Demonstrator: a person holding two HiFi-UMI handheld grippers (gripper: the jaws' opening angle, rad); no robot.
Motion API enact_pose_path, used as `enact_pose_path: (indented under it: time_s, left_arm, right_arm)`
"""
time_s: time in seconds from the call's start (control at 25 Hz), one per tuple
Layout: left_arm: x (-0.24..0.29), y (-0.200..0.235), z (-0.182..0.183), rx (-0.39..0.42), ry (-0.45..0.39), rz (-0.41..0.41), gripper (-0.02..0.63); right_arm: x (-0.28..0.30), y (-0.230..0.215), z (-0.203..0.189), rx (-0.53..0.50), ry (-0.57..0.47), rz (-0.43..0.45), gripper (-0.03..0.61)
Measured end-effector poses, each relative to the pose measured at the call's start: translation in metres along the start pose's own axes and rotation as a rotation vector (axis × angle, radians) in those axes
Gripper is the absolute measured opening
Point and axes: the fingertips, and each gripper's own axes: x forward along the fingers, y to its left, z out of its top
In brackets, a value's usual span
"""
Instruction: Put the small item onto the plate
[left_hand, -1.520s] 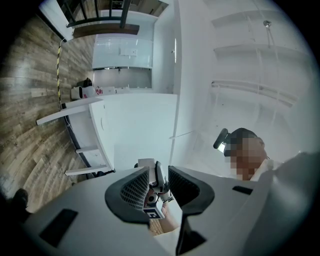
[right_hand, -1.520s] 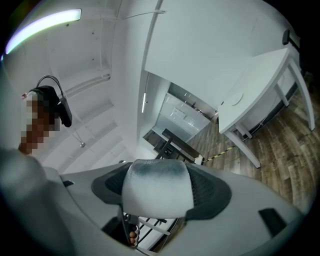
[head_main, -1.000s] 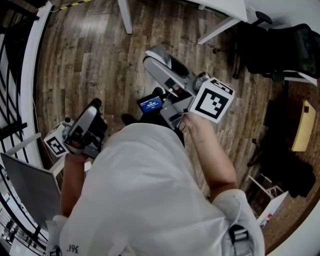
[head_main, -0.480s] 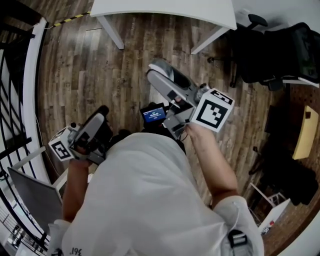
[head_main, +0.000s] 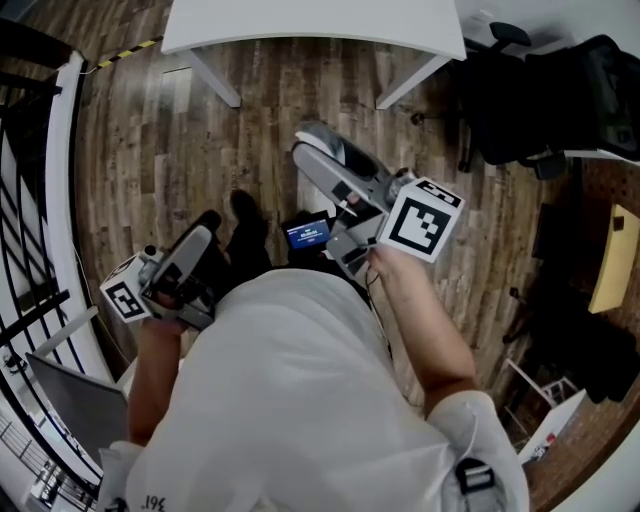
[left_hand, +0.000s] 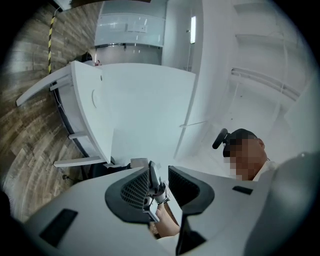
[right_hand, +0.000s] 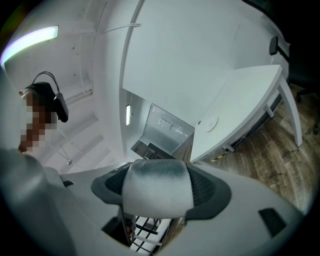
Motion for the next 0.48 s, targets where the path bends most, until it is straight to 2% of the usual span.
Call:
enact_pose_path:
  time_s: [0.24,0.48]
  left_arm:
    - [0.010,0.022,0.057,-0.020,0.013,-0.028,0.117]
    - [0.023,0.034,0.156,-0.012,0.064,-0.066,0.117]
  right_arm:
    - [0.042,-0.015,0.010,-0.026,-0.009,-0.050,0.324]
    - [0.117,-0.021,0.042,-0.050,-0.069,-0.101,0.324]
